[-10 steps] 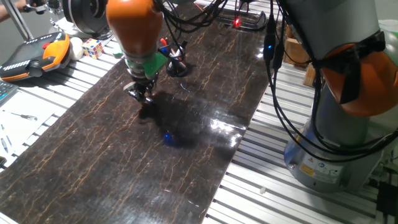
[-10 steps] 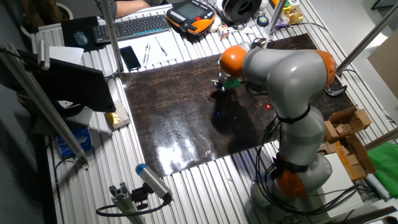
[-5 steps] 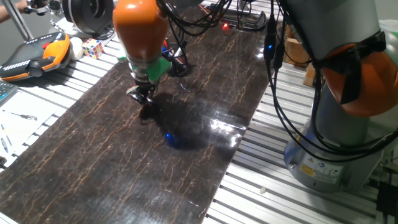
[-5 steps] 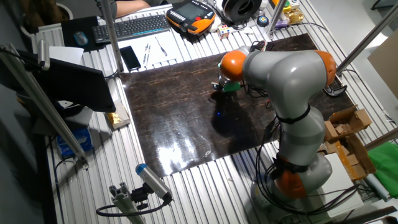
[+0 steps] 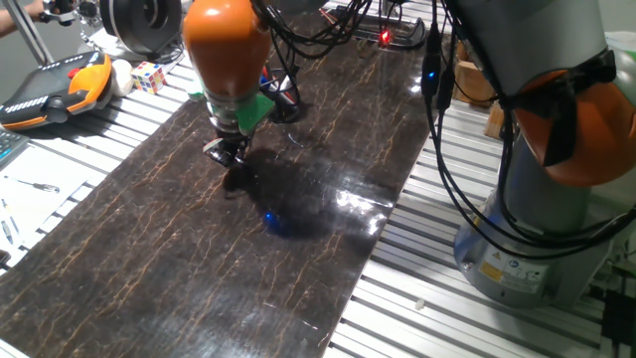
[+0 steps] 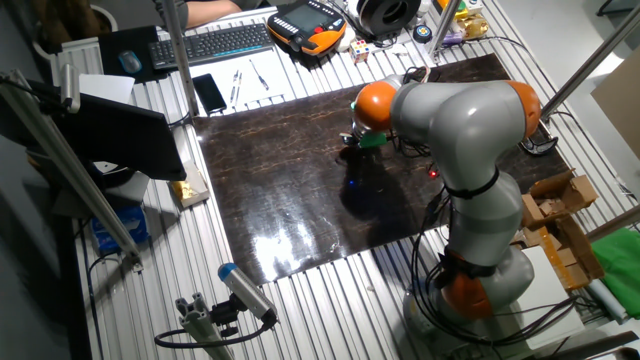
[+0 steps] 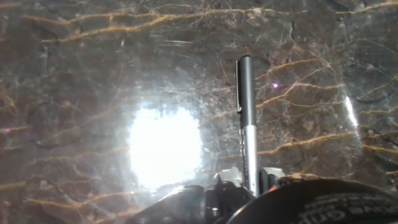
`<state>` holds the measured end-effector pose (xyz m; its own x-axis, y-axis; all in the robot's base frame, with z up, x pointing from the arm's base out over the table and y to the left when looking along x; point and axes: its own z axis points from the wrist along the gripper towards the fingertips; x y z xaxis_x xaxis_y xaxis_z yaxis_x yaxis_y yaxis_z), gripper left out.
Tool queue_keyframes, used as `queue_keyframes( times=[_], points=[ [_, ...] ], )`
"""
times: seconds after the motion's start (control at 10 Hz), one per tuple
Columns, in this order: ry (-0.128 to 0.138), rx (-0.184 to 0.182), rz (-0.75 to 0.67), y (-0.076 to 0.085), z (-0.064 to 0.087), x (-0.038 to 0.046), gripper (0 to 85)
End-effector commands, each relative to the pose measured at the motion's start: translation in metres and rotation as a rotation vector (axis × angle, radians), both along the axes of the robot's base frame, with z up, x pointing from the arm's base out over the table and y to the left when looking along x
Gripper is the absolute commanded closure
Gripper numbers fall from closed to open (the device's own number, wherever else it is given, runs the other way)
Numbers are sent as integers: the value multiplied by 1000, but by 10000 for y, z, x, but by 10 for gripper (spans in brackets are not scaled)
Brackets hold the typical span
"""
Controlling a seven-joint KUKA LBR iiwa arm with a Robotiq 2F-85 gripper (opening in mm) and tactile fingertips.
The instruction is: Put the pen into the pen holder
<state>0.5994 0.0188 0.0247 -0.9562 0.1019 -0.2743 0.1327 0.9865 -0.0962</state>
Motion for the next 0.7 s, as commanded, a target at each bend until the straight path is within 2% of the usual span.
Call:
queue_keyframes(
  times=[0.0,0.3,0.4,0.6],
  points=[
    [1,2,2,0,-8,-5,627],
    [1,5,11,2,-5,-1,720],
    [3,5,13,7,3,4,693],
    [15,16,25,23,49,19,750]
  ],
)
